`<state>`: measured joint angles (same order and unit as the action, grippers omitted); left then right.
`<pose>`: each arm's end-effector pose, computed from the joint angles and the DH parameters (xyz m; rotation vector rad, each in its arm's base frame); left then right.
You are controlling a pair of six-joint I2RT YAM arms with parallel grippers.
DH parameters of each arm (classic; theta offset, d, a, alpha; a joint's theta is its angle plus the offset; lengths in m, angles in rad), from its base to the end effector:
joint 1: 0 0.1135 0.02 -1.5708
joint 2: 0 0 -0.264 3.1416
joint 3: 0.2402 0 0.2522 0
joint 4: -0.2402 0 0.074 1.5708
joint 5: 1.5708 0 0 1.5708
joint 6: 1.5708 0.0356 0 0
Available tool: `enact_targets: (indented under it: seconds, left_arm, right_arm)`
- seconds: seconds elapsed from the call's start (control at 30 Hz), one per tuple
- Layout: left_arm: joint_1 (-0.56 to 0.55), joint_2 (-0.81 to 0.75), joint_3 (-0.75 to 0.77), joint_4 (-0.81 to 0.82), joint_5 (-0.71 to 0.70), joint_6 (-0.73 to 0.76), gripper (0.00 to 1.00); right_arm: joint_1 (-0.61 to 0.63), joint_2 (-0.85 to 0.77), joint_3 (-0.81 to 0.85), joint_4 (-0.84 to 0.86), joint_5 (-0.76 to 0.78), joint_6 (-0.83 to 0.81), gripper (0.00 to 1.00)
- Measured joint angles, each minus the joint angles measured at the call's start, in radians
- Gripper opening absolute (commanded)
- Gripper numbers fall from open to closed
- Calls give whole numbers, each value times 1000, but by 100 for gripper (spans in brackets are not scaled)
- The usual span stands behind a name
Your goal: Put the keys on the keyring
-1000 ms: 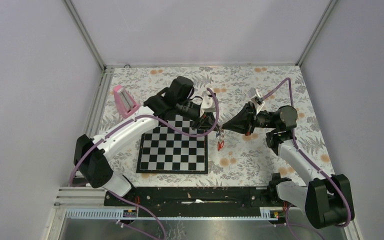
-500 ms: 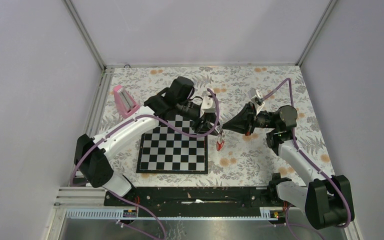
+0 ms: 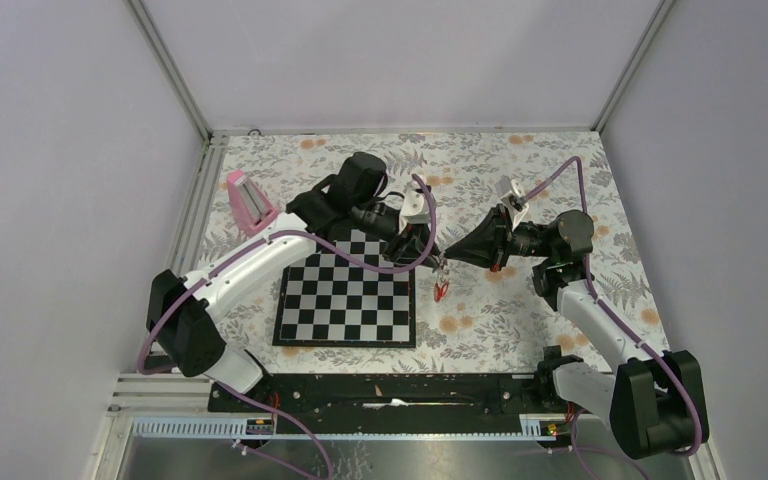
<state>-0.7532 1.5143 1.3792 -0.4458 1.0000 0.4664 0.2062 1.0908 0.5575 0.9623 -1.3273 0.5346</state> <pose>0.2230 -0.2502 0.3524 1.6274 1.3006 -1.2346 0.2030 0.0778 0.3092 -1.0695 1.2219 1.3322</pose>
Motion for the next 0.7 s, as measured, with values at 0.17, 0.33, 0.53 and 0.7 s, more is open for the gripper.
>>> enact_targets:
  seconds: [0.17,0.33,0.53,0.7]
  left_arm:
    - [0,13,0,16,13,-23,28]
    - [0,24,0,31,18,-44,19]
    - [0,26,0,35,16,-58,3]
    - [-3,27,14,-10,-16,-29,0]
  right_arm:
    - [-1,0,0,0,0,-4,0]
    - [-3,0,0,-1,0,-7,0]
    - [-3,-2,-6,-17,1,-27,4]
    - [-4,-13,-6,-70,0,-72,26]
